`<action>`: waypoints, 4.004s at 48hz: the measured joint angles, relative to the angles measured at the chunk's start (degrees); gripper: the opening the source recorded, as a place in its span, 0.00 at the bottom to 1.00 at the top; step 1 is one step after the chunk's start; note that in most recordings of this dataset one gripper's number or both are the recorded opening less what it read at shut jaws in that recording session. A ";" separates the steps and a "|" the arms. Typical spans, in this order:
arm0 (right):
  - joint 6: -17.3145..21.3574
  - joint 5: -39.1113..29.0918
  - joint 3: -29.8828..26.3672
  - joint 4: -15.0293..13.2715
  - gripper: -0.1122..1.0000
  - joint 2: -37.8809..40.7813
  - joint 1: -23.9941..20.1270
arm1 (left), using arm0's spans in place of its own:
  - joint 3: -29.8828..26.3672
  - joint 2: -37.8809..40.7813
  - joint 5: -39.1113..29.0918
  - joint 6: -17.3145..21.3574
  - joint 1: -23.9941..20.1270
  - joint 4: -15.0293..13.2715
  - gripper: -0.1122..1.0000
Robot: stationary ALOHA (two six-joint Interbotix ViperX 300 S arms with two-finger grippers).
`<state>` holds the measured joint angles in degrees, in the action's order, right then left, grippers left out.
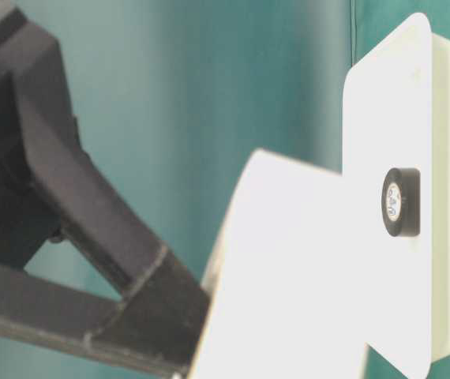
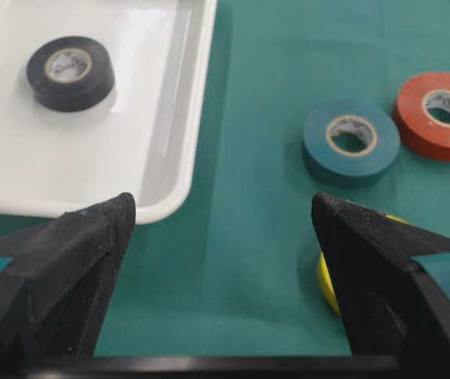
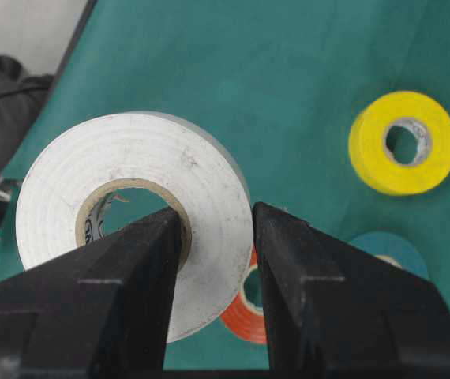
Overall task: Pick up the tape from a random location and place it into the white case.
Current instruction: 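Close the right gripper on the white tape roll, then lift the white tape with the right gripper and carry it over the tray, then lower the white tape into the tray's right side and open the right gripper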
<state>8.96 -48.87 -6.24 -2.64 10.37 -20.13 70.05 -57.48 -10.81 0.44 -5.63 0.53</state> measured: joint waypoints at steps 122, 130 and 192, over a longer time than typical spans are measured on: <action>-0.70 0.35 5.63 -6.42 0.38 -2.64 38.67 | 0.00 -0.18 0.00 -0.18 0.00 0.00 0.91; -0.26 1.58 11.43 -6.42 0.38 -6.94 41.48 | 0.00 -0.18 -0.18 -0.18 0.00 0.00 0.91; -0.09 8.26 27.77 -6.42 0.38 -19.60 43.86 | 0.00 -0.26 -0.18 -0.18 0.00 0.00 0.91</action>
<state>8.88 -40.61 21.53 -9.05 -9.23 23.73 70.05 -57.74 -10.99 0.26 -5.63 0.53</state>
